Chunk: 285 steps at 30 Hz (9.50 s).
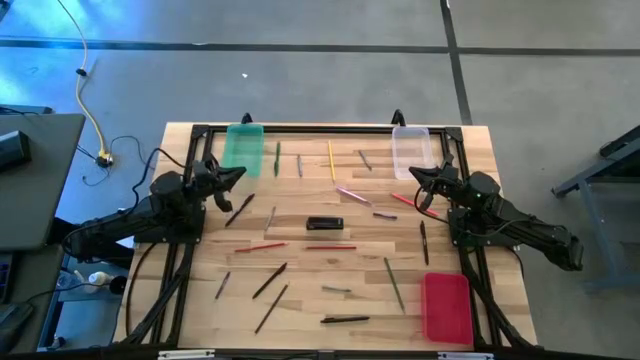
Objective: Sort crayons/erasers/pens/pencils in bins
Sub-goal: Put the red pencil into the green bin, then put the purple pen into the transparent bin
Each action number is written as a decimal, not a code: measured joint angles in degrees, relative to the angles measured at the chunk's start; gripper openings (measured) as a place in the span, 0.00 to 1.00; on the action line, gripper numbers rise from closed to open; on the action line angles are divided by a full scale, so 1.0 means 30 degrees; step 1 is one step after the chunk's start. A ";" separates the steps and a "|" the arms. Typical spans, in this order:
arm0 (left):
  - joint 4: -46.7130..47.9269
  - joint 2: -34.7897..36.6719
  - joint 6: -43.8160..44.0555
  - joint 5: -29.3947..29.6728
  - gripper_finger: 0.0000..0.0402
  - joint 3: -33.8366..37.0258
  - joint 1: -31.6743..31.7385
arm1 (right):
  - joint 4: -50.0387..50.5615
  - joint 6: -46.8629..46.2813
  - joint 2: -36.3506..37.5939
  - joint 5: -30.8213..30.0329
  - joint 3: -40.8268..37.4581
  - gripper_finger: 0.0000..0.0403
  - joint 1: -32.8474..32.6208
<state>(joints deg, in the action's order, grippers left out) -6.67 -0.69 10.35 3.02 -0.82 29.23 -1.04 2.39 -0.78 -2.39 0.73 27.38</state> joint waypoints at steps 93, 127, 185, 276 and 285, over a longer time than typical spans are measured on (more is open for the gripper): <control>1.1494 -3.0598 0.5907 0.2286 0.28 -1.4455 -1.2825 | 0.0117 0.0000 -0.0007 0.0007 0.0000 0.00 0.0000; 1.1089 -2.8667 0.4201 0.1225 0.02 -1.4382 -1.2220 | 0.0122 -0.0007 0.0000 0.0007 0.0000 0.00 -0.0007; 1.1464 -2.7166 0.0422 0.4270 0.02 -1.8612 0.9282 | 0.0120 0.0001 0.0000 0.0003 0.0000 0.00 -0.0007; -1.0795 -1.5737 -0.2154 0.1363 0.00 -0.2171 -0.6586 | 0.0117 -0.0007 -0.0007 0.0003 0.0000 0.00 -0.0007; -1.2305 -1.5737 -0.1834 -0.0212 0.00 -0.0778 -0.6747 | -0.1741 -0.1715 -0.0007 0.0029 -0.0022 0.00 -0.0015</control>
<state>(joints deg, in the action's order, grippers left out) -43.58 -47.90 4.85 2.39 -3.15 8.99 -6.26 -2.75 -0.80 -2.31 0.67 27.33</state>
